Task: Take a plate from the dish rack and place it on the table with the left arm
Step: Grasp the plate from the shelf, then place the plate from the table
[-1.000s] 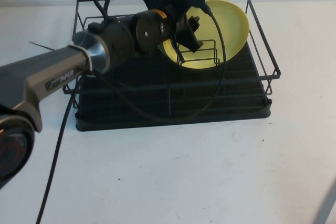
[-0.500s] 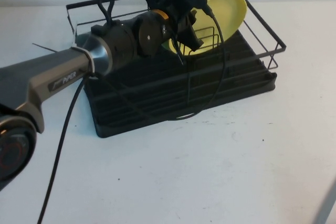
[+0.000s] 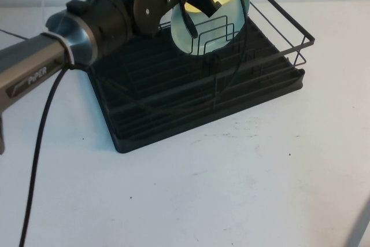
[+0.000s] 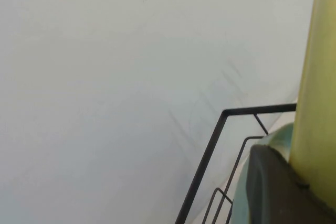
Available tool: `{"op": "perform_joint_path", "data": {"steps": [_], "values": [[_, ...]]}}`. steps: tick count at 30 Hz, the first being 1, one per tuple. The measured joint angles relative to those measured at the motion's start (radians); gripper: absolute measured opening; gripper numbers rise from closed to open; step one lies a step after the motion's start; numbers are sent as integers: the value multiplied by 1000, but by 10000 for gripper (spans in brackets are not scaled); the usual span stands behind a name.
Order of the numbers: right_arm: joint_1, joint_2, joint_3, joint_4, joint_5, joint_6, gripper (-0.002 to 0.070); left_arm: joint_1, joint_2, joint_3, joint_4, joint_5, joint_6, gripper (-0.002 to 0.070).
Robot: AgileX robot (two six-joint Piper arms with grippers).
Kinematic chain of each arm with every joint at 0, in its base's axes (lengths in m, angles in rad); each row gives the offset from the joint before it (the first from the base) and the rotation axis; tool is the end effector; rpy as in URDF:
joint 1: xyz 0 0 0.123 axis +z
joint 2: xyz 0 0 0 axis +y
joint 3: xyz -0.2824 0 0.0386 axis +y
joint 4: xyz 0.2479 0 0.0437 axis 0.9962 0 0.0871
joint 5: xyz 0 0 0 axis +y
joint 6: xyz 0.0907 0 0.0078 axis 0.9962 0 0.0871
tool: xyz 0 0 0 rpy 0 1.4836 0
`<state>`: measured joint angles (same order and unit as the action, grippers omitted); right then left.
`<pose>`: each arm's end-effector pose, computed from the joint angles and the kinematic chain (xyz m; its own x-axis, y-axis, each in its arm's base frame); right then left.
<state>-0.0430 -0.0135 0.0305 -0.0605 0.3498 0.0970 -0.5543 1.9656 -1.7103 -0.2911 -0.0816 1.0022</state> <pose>0.0530 -0.0042 0.1721 -0.2724 0.0519 -0.9608 0.0739 0.9967 0.0329 0.4141 -0.2539 0.3402 0.2731 0.5992 -0.7526 0.4332 0.6219 0.6523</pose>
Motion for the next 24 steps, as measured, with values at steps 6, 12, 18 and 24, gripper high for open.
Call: {"op": "perform_joint_path", "data": {"steps": [6,12,18,24], "values": [[0,0,0,0,0,0,-20,-11,-124,0,-6,184,-103,76],[0,0,0,0,0,0,-20,33,-265,0,-37,596,-422,76],[0,0,0,0,0,0,-20,182,-294,2,-324,1019,-447,75],[0,0,0,0,0,0,-20,230,-311,132,-656,1278,-294,74]]}}
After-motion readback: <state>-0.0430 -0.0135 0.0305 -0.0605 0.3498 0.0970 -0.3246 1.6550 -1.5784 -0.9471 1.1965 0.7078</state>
